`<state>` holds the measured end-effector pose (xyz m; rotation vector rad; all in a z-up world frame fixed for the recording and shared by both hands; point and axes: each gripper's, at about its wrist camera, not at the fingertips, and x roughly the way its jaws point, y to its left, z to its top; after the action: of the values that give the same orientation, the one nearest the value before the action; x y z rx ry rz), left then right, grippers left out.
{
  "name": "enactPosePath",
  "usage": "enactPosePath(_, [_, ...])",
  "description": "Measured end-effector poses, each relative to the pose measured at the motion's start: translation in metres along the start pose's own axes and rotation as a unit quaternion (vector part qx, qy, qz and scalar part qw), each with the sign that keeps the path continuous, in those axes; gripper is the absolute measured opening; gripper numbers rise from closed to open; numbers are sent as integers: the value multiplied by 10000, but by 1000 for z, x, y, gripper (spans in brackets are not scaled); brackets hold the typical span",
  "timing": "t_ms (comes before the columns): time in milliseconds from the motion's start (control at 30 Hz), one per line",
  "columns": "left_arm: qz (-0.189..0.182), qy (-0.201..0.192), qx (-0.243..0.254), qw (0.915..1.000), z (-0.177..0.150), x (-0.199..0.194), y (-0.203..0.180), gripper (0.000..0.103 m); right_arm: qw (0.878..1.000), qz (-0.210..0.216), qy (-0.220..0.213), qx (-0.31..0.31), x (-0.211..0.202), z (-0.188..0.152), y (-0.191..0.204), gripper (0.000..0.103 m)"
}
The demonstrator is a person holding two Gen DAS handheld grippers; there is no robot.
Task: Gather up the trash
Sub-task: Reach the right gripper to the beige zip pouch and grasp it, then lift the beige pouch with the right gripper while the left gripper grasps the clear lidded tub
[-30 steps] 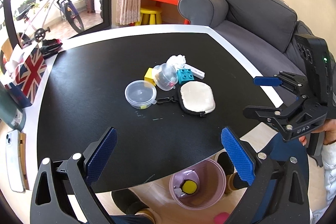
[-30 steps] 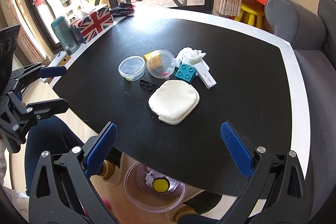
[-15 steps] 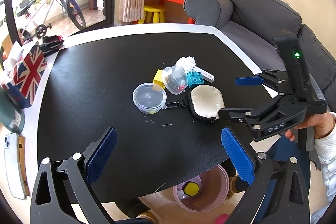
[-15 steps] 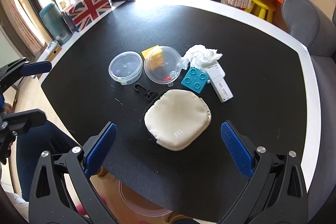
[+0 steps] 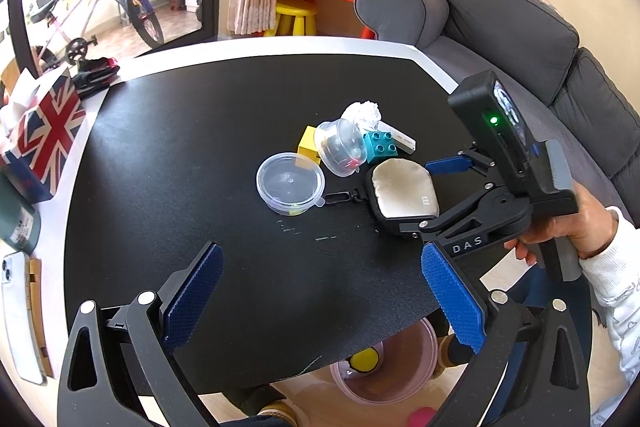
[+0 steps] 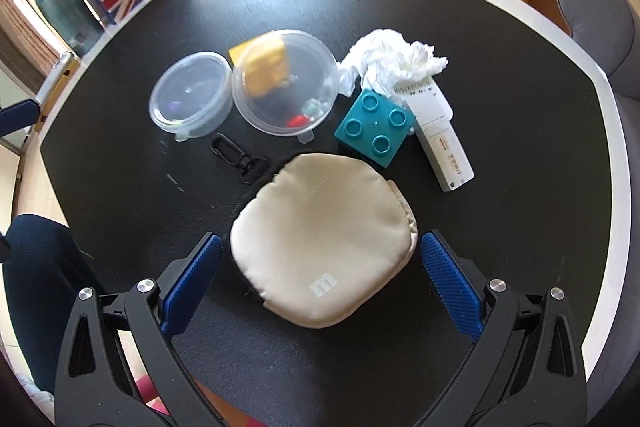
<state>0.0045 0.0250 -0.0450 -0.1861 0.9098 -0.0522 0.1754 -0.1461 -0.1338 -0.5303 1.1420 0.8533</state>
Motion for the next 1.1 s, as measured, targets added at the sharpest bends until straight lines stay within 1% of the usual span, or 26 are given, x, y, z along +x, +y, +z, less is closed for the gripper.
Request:
enactPosePath(367, [-8,85,-80,9999,-1,8,5,95,9998,-141,-48,-103,7,1,6,98])
enactPosePath(467, [1,92,-75,9999,0,10,5,95,9998,-137,-142,-94,4,-2,5,93])
enactPosePath(600, [17,91,-68,9999,3,13,5,95,9998,-92,-194,-41,0,-4,3,92])
enactPosePath(867, [90,108,9,9999,13,24,5,95,9989,-11,-454,121,-25,-10,-4,92])
enactPosePath(1100, [161,195,91,9996,26,42,5,95,9974,77,-679,208,-53,-17,-9,92])
